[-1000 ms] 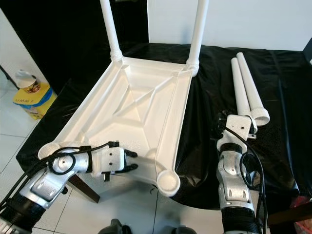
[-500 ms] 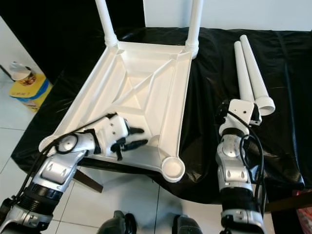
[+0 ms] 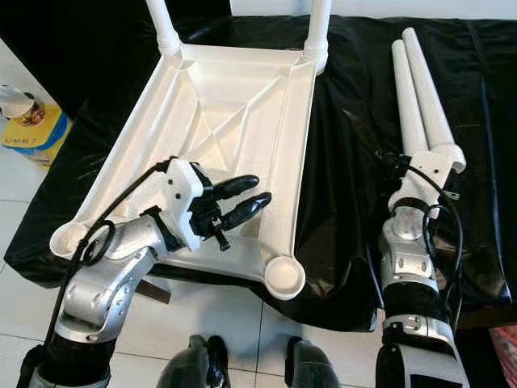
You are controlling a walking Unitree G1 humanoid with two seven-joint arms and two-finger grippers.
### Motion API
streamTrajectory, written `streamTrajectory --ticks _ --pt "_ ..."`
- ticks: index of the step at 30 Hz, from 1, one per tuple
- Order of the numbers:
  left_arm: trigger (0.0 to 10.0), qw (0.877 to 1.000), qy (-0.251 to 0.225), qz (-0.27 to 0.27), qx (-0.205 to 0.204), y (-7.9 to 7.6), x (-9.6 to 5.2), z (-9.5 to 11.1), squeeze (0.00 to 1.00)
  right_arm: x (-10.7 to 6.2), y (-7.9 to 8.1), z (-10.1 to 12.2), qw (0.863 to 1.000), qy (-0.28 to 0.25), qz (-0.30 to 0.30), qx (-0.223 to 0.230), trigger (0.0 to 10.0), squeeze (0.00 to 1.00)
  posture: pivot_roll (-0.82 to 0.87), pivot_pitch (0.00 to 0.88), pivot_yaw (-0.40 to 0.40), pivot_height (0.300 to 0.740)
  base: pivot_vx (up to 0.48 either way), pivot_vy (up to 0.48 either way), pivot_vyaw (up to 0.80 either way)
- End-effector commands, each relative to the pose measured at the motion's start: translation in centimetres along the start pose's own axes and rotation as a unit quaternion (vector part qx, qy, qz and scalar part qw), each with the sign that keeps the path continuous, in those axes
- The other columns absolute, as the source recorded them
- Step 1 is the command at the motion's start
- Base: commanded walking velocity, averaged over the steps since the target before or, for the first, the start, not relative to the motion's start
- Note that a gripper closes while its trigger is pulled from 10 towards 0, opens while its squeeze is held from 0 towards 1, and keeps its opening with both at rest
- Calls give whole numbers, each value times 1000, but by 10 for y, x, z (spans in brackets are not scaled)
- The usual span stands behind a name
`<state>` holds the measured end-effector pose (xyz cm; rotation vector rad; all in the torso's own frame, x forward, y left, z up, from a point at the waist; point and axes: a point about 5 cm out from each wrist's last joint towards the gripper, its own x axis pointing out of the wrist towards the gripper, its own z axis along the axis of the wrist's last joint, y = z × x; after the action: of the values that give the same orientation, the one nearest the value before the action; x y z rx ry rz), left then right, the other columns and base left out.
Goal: Building children table
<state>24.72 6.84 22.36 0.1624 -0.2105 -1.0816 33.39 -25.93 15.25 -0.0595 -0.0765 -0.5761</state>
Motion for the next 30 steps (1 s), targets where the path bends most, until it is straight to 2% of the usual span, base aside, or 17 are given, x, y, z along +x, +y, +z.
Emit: streamTrajectory --ticks 1,6,7,8,10,11,16,18,20,24,25,28,30 --pt "10000 1000 -12 13 -3 -2 0 10 0 -4 8 -21 997 65 30 17 10000 0 63 240 40 740 0 0 0" --pt "10000 1000 -12 16 -7 -2 0 13 0 -3 10 -23 996 74 36 24 10000 0 63 240 40 740 0 0 0" --pt "10000 1000 -17 22 -5 -2 2 16 0 -2 14 -23 995 81 52 33 9569 0 60 218 26 740 0 0 0" --pt "10000 999 -21 27 -3 -1 4 18 0 0 17 -21 994 81 61 37 8000 0 60 218 26 740 0 0 0" --pt "10000 999 -21 27 -3 -1 4 18 0 0 17 -21 994 81 61 37 8000 0 60 218 26 740 0 0 0" --pt "10000 999 -27 34 1 0 6 21 0 2 18 -19 993 83 71 44 0 0 57 207 17 740 0 0 0" --pt "10000 996 -28 79 10 9 11 25 0 4 21 -14 989 76 110 63 0 0 49 173 -9 740 0 0 0" --pt "10000 996 -28 79 10 9 11 25 0 4 21 -14 989 76 110 63 0 0 49 173 -9 740 0 0 0" --pt "10000 993 -29 109 18 15 12 25 0 -3 21 -13 985 68 135 86 0 0 45 152 -28 740 0 0 0" --pt "10000 992 -22 120 13 14 9 21 0 -14 17 -13 984 46 144 99 0 0 40 144 -34 740 0 0 0" --pt "10000 992 -11 127 10 15 8 15 0 -22 16 -12 980 30 160 112 10000 0 37 131 -35 740 0 0 0" --pt "10000 991 3 135 8 15 7 9 0 -28 15 -9 976 16 170 132 10000 0 24 118 -39 740 0 0 0" --pt "10000 989 26 146 6 17 8 0 0 -37 13 -2 969 -9 182 164 10000 0 15 105 -50 740 0 0 0"
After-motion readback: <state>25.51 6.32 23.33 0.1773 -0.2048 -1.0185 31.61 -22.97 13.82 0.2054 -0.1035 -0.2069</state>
